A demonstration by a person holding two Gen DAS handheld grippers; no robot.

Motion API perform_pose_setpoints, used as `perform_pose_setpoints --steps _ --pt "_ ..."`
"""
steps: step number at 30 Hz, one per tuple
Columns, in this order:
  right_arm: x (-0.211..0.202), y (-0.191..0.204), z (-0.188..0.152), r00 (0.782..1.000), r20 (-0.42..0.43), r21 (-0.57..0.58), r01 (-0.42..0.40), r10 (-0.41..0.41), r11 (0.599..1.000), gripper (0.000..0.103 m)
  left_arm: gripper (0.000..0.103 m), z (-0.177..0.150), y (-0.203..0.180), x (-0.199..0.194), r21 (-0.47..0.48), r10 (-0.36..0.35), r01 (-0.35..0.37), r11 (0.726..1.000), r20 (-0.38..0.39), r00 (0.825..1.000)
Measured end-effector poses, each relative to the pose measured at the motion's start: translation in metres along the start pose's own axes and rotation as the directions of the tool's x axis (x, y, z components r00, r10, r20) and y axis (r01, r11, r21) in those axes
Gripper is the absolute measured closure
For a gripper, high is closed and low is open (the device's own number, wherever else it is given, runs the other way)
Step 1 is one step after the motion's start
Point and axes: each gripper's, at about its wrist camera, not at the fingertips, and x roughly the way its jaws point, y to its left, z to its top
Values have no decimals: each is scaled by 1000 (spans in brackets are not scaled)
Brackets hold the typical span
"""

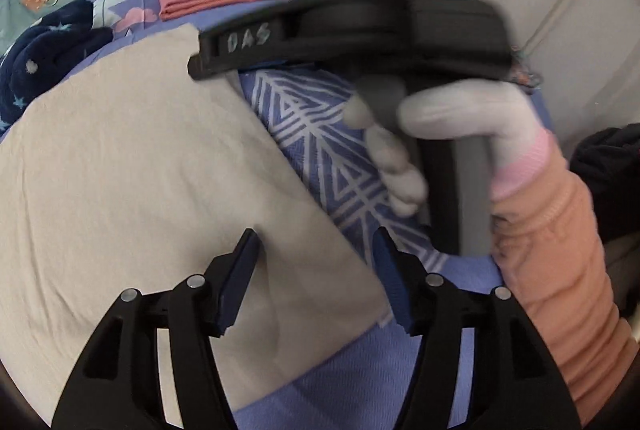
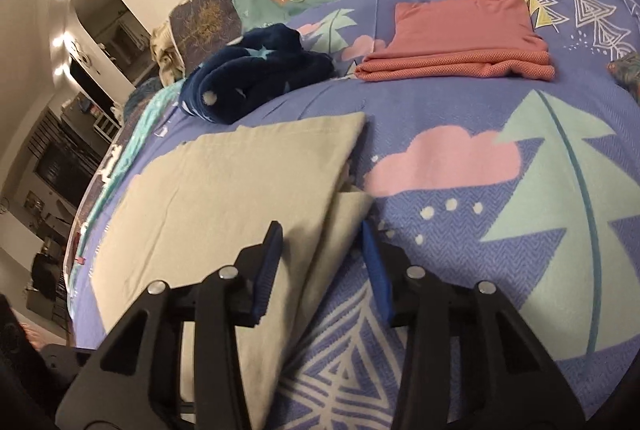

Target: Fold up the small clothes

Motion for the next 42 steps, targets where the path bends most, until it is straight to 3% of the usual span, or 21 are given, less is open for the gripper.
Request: perform_pose_setpoints --steps 2,4,7,11,17,20,23,26,27,29,34,37,39,42 --pt "-3 -4 -1 1000 13 17 -24 23 1000 63 44 1 -3 3 13 32 -32 999 12 999" --pt "-2 -5 -2 999 20 13 -32 32 999 63 73 3 -2 3 16 66 -67 998 23 998" --pt "-3 -8 -2 999 23 20 -48 48 999 63 89 -2 22 -4 -64 -23 24 998 10 1000" --pt "-3 -11 -2 998 26 33 -66 65 997 63 97 -10 43 -19 -150 -109 111 982 22 994" --pt "-3 -10 -2 998 22 24 -55 54 998 63 98 -20 45 -16 -173 -150 145 974 -18 989" --pt "-2 -7 -3 999 19 14 -36 35 999 63 94 -24 30 -10 -126 -170 162 979 -58 984" --pt "-1 -2 -3 1000 9 4 -8 8 1000 63 91 -26 17 -10 -43 -145 142 989 -56 988" --pt "1 1 -3 1000 5 -4 11 -11 1000 63 100 -30 15 -12 -20 -185 185 983 -60 981" --pt "3 1 -2 1000 8 -3 4 -4 1000 70 102 -30 15 -11 -14 -206 206 979 -59 977" --pt "5 0 0 1000 30 14 -10 10 1000 98 102 -31 12 -11 16 -220 221 975 -53 974" --pt "-15 10 8 985 172 8 -29 27 1000 99 102 -30 9 -10 61 -243 246 967 -46 969" --pt "2 -7 10 989 131 59 64 -72 996 101 102 -34 6 -9 86 -244 248 965 -51 968" --pt "9 -24 11 995 93 139 18 -31 990 101 102 -37 2 -11 91 -249 253 963 -50 967" --pt "-3 -24 10 990 140 137 -1 -18 991 100 102 -34 4 -11 92 -261 265 960 -52 964"
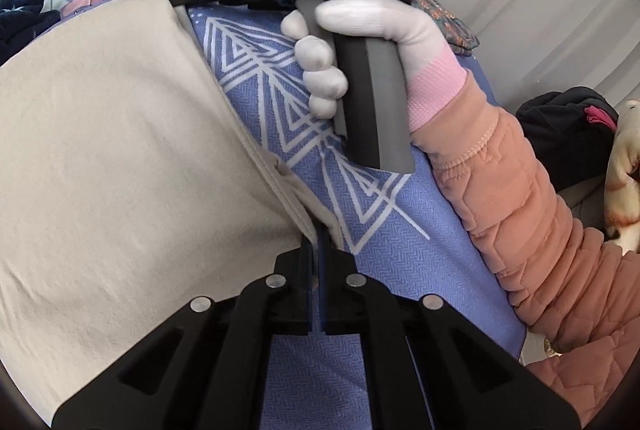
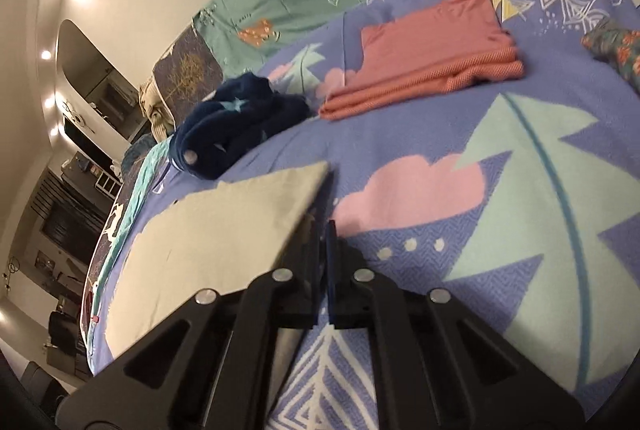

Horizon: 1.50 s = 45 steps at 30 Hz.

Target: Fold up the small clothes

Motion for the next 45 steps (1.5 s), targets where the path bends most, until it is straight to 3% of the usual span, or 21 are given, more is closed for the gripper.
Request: perform_pose_setpoints --steps 3,7,8,9,10,11,13,16,19,22,24,25,28,32,35,37,38,41,42,44,45 --pt "-11 14 -5 999 19 -50 27 -27 998 97 103 2 0 2 9 -2 2 1000 3 1000" --pt "-26 50 -9 996 30 -173 -78 84 982 97 103 3 2 11 17 -15 15 1000 7 1000" --pt "-20 58 -11 997 1 -207 -71 73 976 97 103 2 3 11 19 -19 19 1000 7 1000" --pt "-11 62 -14 1000 -21 -240 -10 5 971 98 103 1 4 11 20 -25 25 999 8 1000" --pt "8 63 -21 984 -33 -299 159 -177 941 103 103 4 7 14 18 -31 31 999 10 999" --pt "21 60 -27 963 -39 -335 238 -266 912 103 103 4 9 16 11 -41 41 999 14 999" --pt "24 56 -23 964 -54 -309 233 -262 922 103 103 2 11 16 3 -50 50 999 25 998" --pt "28 64 -27 946 -22 -359 295 -324 886 103 102 -1 13 16 -6 -57 58 998 37 998" --pt "28 80 -33 914 34 -425 379 -404 822 103 102 -5 21 7 -56 -77 80 995 44 996" --pt "26 83 -33 855 93 -438 495 -510 751 103 95 -16 32 -16 -79 -47 54 995 84 995" --pt "17 84 -33 849 71 -402 505 -524 764 100 89 -32 46 -42 -119 -57 72 990 125 991" --pt "13 85 -34 852 59 -387 500 -520 775 100 80 -40 51 -52 -133 -51 70 989 144 988" --pt "-10 99 -42 848 58 -383 506 -527 773 95 67 -77 72 -89 -196 43 -1 981 211 976" --pt "-35 136 -55 845 92 -431 510 -526 744 87 67 -138 125 -142 -368 168 -53 928 289 943" --pt "-49 167 -79 887 55 -489 424 -458 762 78 67 -192 157 -177 -536 323 -123 835 298 898" --pt "-48 176 -101 902 1 -520 369 -431 771 75 67 -226 182 -205 -635 420 -159 756 285 861" --pt "-44 176 -112 895 -29 -534 363 -446 764 74 67 -244 191 -215 -669 455 -170 724 278 846" --pt "-20 159 -150 798 -102 -558 448 -593 698 73 67 -289 215 -254 -737 531 -192 648 258 807" --pt "-21 160 -155 799 -75 -553 465 -597 691 72 67 -298 223 -262 -742 540 -196 641 254 802" --pt "-24 171 -156 774 -66 -545 500 -629 673 72 71 -304 227 -266 -731 548 -216 648 250 798" --pt "-28 181 -152 788 -57 -523 499 -613 690 72 74 -308 232 -269 -719 546 -225 657 249 800"
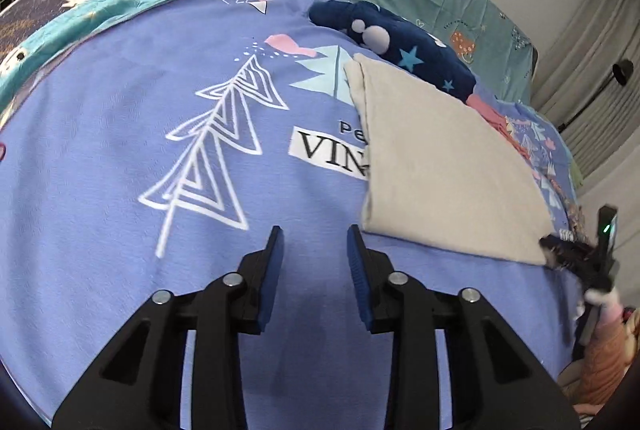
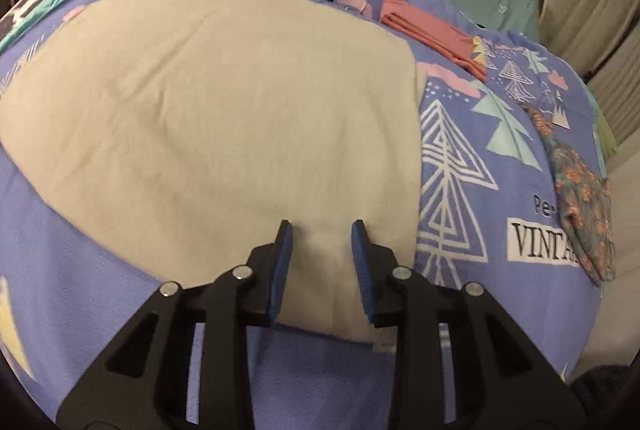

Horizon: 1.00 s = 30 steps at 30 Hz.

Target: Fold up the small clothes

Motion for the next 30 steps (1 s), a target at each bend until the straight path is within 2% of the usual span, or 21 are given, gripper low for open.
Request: perform_pose_setpoints --steps 2,4,6,8,10,14,18,20,24,30 --pt "-20 14 12 998 58 -3 -39 39 999 72 77 4 7 8 42 4 -4 999 -12 1000" --pt "-39 41 22 991 123 -68 -34 43 997 71 77 11 8 20 83 -13 16 996 -33 999" --pt "-56 82 30 981 186 -182 -22 56 983 67 77 12 3 29 110 -41 47 993 -54 998" --pt "-62 117 35 976 209 -277 3 57 961 65 77 15 -6 40 139 -87 97 985 -79 993" --pt "-63 146 42 976 209 -333 16 57 943 65 77 18 -13 49 157 -105 119 980 -95 990" --pt "-63 181 54 976 204 -372 4 78 928 65 77 20 -20 55 186 -150 166 968 -95 984" --pt "-59 204 66 975 206 -415 6 87 910 62 76 20 -15 56 146 -249 264 953 -115 962" --pt "-56 209 71 975 203 -430 6 91 903 62 76 20 -12 56 130 -280 295 947 -120 953" --pt "-51 222 79 976 198 -445 8 90 896 61 75 25 -9 57 78 -367 378 923 -121 922" --pt "-41 234 96 978 198 -464 35 66 885 60 74 29 -17 63 82 -399 412 908 -136 907"
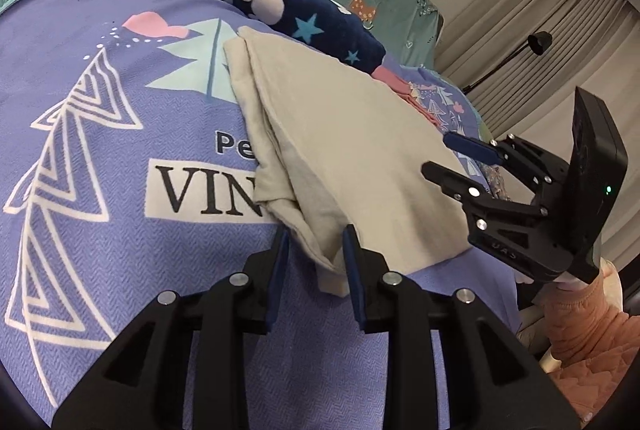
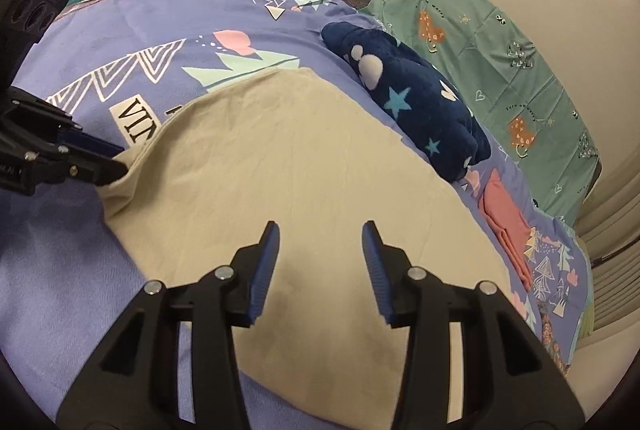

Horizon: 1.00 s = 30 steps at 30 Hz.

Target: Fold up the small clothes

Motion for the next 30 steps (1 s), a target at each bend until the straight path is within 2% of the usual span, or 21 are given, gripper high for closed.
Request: perform_pose_setpoints --steps 8,15,23,28,30 --pt "14 5 20 1000 0 -52 22 -22 998 56 69 -3 9 3 -32 -18 18 999 -14 1000" --pt "28 11 47 1000 20 -96 15 -13 995 53 64 -5 8 4 -1 -13 13 1000 -22 1000" --pt "76 20 111 989 -39 -44 -142 140 989 53 64 -1 11 5 -50 -37 36 998 -26 999" --pt "103 31 148 985 -76 -48 -157 154 986 53 65 3 8 9 -57 -43 40 998 -45 998" --pt "118 41 155 978 -135 -74 -169 158 983 53 67 5 6 12 -51 -47 45 998 -49 998"
